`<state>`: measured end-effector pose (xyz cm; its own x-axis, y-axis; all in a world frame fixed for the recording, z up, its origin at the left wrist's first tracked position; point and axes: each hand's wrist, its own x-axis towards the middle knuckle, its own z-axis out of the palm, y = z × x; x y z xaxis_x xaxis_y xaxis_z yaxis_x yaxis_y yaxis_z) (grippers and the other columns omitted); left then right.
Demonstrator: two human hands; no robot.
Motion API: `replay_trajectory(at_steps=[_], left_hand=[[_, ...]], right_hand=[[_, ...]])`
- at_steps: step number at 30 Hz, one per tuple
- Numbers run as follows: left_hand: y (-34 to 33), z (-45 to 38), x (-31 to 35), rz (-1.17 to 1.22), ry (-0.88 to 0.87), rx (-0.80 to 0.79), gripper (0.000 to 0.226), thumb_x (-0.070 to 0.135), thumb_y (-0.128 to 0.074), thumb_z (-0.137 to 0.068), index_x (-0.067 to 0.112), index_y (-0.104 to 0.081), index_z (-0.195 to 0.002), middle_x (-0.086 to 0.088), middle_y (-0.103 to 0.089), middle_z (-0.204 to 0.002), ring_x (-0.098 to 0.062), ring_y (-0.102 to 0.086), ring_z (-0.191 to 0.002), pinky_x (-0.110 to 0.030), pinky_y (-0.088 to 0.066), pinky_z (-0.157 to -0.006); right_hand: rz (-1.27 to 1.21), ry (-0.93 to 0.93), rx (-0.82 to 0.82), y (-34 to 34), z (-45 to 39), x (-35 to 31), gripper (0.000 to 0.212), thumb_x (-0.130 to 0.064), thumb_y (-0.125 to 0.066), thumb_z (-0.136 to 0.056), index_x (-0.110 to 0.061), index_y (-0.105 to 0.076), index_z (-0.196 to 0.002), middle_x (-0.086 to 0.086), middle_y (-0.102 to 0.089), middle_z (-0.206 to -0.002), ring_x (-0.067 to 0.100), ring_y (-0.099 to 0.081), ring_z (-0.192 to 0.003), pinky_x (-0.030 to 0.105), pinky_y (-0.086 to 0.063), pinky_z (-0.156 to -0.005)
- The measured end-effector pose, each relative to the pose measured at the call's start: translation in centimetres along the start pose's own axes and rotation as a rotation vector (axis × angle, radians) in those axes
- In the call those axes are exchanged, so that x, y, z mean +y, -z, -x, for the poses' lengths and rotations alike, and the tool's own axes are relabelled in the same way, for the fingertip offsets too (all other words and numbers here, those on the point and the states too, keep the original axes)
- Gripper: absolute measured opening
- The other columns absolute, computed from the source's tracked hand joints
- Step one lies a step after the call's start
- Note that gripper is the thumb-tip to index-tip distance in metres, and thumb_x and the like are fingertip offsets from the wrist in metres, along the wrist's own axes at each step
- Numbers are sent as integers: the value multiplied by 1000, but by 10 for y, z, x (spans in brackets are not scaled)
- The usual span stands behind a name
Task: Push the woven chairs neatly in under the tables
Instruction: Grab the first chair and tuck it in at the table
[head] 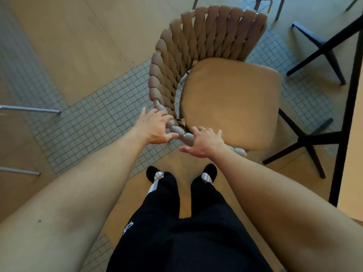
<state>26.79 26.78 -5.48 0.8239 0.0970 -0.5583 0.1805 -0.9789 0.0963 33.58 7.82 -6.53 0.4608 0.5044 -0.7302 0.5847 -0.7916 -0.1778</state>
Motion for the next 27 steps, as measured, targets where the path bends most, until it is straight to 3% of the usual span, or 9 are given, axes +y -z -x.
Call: replay_trajectory(at_steps=[10,19,24,27], left_hand=[[8,54,-90,12,37,40,88,82,-37,-85,33,-26,-157,-3,-39,-156,-26,-31,-146,-62,-17,-119],[24,61,-131,0,4,38,89,82,-37,-86,32,-24,-158,-4,-35,-159,-26,-29,-147,-61,-16,-120],[37,39,-153,-30,-35,26,89,82,-37,-86,32,-22,-158,-4,-33,-160,-26,-27,-148,-60,-15,-121],[45,16,-170,-61,-72,12,90,83,-37,-85,33,-21,-158,-3,-31,-161,-26,-26,-148,-61,-15,-120]], right_hand=[[-4,44,99,25,-9,-99,92,-84,-53,-81,-26,-34,-150,5,-51,-145,35,-44,-136,65,-28,-111],[-21,-3,158,44,-20,-137,100,-82,-50,-85,-22,-21,-159,4,-39,-159,35,-41,-141,63,-28,-110],[-33,-44,183,56,-48,-141,93,-86,-50,-80,-24,-36,-147,5,-53,-143,35,-49,-132,63,-32,-106],[-81,-81,191,61,-66,-144,94,-85,-52,-80,-24,-34,-149,6,-51,-145,36,-47,-133,63,-31,-107]])
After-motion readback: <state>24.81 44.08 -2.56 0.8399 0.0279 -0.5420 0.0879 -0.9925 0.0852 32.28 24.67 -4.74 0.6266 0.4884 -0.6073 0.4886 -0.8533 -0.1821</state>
